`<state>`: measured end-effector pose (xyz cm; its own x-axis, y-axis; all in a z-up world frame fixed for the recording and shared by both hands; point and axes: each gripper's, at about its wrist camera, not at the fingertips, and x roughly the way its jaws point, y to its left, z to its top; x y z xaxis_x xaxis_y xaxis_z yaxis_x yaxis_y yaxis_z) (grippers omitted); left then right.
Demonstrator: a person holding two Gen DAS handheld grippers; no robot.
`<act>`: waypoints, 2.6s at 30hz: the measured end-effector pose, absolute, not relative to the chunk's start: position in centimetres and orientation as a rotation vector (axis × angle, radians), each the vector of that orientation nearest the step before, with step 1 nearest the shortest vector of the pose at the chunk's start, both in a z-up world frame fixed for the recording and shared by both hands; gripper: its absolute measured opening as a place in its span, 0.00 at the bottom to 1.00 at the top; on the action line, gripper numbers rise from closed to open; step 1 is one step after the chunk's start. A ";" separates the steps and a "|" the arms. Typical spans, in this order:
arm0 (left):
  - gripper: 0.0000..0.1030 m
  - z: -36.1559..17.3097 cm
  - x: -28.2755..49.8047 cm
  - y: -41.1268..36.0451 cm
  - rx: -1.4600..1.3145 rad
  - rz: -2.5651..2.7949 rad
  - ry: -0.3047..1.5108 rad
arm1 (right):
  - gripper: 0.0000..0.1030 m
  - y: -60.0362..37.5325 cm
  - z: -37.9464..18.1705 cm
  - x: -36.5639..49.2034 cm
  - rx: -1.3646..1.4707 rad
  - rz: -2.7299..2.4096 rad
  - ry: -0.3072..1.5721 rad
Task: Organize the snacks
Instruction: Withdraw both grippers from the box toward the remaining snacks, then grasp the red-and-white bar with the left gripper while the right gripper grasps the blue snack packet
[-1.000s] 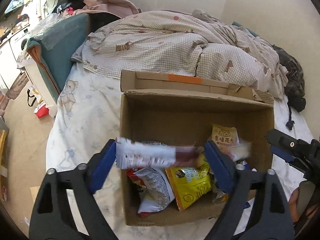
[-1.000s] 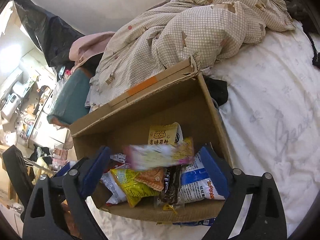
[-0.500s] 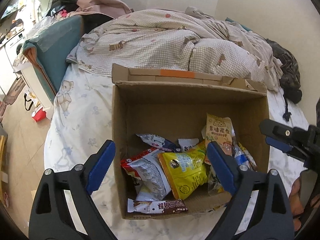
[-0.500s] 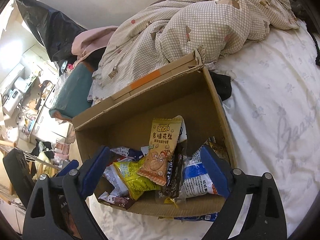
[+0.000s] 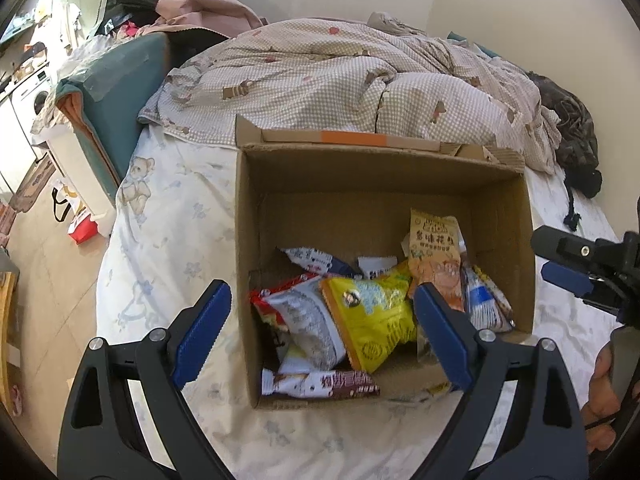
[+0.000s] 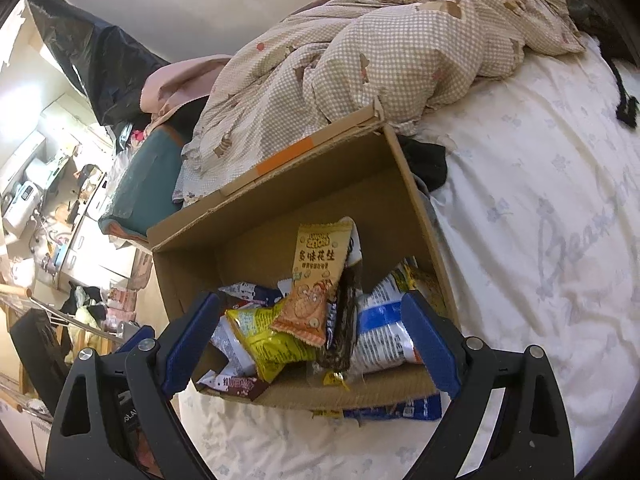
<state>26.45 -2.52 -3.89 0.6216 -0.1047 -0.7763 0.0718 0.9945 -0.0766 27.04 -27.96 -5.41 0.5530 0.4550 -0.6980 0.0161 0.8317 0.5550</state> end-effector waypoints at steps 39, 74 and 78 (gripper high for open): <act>0.88 -6.6 18.2 0.7 -0.083 -0.036 1.040 | 0.91 -30.7 -10.0 16.9 0.555 0.079 1.192; 0.35 -18.3 24.2 -6.7 -0.318 0.068 1.356 | 0.91 -33.0 -11.0 17.0 0.735 0.093 1.216; 0.28 -18.1 23.3 -6.8 -0.362 0.029 1.392 | 0.91 -32.9 -10.7 17.0 0.721 0.084 1.207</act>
<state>23.35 -6.78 -18.13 0.1869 -0.1918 -0.9635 -0.2313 0.9446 -0.2329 17.01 -32.95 -10.73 0.3811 0.4267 -0.8202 0.3087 0.7775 0.5479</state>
